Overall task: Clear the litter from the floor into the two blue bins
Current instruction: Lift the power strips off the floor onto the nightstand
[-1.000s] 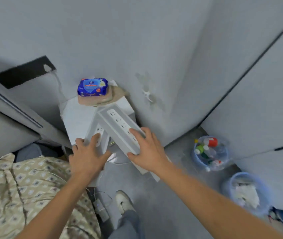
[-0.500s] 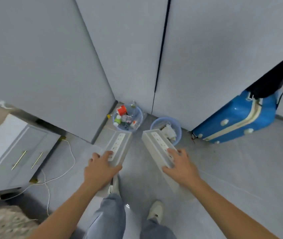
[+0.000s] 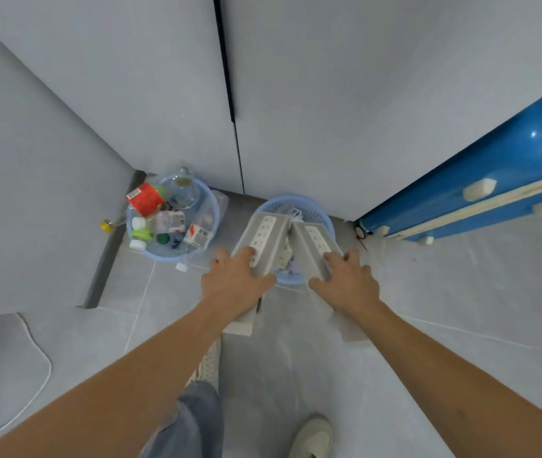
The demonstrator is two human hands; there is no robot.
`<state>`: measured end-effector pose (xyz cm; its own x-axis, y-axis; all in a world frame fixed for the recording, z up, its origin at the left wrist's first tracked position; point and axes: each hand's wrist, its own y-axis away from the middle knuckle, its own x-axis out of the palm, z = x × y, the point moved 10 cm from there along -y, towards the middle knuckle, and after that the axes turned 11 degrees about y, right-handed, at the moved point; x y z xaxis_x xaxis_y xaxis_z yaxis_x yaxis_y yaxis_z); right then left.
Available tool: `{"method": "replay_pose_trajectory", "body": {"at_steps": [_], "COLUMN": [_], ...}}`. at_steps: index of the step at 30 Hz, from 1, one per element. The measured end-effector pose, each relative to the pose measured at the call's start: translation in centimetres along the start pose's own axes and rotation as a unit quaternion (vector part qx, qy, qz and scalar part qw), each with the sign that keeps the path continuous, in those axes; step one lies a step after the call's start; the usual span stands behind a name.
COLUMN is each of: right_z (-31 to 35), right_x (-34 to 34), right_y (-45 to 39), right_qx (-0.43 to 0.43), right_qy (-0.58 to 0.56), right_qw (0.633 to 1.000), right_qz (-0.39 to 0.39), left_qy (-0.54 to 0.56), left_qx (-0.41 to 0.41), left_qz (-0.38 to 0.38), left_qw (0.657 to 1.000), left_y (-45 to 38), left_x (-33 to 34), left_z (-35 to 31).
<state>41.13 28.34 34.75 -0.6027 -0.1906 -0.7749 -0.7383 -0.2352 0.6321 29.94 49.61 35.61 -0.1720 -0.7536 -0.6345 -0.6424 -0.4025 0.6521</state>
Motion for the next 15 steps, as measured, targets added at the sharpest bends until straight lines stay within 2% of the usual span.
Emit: {"method": "replay_pose_trajectory", "body": {"at_steps": [6,15], "right_z": [0.2,3.3], "right_x": [5.8,8.0], "right_y": [-5.3,-8.6], "right_qx": [0.040,0.025], "right_qy": [0.041,0.069], "right_qw": [0.998,0.997], "right_qz": [-0.005,-0.028], "left_qy": [-0.069,-0.103], "left_qx": [0.056,0.108], "left_qz": [0.002,-0.001], "left_qw": [0.996,0.989], "left_y": [-5.8,-8.0], "left_x": [4.5,6.4], "left_z": [0.2,-2.0]}}
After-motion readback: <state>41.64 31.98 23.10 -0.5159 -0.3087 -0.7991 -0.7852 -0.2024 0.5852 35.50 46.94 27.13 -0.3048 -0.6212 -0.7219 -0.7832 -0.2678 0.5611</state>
